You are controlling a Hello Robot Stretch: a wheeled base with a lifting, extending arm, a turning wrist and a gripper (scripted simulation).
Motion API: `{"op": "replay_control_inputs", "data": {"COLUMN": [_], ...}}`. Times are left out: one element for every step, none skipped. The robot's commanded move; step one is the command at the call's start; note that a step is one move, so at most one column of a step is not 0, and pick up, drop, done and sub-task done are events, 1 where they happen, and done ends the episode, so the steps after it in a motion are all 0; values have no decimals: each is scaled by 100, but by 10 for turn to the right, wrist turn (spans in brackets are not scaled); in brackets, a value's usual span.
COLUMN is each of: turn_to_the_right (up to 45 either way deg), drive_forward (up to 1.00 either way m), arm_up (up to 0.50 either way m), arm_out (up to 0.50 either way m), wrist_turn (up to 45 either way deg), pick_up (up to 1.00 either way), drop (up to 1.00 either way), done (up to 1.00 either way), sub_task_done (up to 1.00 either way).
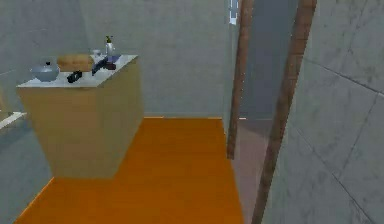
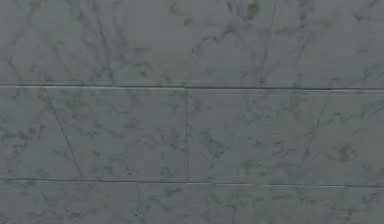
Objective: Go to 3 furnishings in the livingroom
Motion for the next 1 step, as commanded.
{"op": "replay_control_inputs", "data": {"turn_to_the_right": [0], "drive_forward": [95], "arm_up": [0], "arm_out": [0], "wrist_turn": [0], "pick_up": [0], "drop": [0], "done": [0], "sub_task_done": [0]}}
